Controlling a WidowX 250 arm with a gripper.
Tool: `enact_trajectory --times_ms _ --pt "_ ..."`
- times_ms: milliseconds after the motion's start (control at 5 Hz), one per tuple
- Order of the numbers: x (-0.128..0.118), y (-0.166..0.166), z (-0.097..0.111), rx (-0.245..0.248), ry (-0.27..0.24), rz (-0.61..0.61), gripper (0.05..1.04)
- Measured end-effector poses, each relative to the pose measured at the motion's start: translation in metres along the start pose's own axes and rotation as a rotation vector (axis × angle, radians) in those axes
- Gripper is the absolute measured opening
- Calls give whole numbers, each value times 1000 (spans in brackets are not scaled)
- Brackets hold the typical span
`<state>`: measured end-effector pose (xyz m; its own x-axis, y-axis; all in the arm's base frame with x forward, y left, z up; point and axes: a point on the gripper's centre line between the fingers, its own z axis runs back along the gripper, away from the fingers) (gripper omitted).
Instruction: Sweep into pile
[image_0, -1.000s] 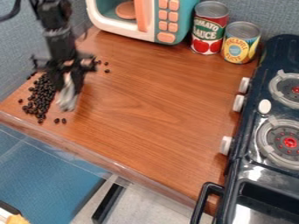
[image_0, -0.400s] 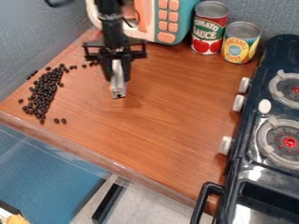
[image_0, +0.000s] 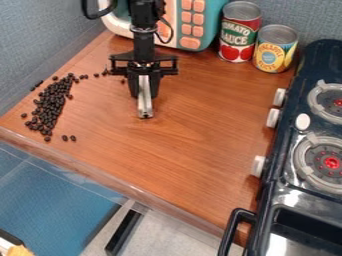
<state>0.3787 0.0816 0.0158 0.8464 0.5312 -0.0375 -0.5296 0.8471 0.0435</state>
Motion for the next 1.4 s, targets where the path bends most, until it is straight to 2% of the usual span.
enact_trajectory --times_ms 400,600,800,1000,1200,1400 --pt "16 13 1 -48 -11 113 369" --pt "24 31 2 -113 -3 253 368" --pt "29 70 8 -161 1 397 368" --pt "21 85 14 -191 16 406 368" --pt "8 93 15 -192 21 397 369" --pt "-2 107 16 -198 4 388 369"
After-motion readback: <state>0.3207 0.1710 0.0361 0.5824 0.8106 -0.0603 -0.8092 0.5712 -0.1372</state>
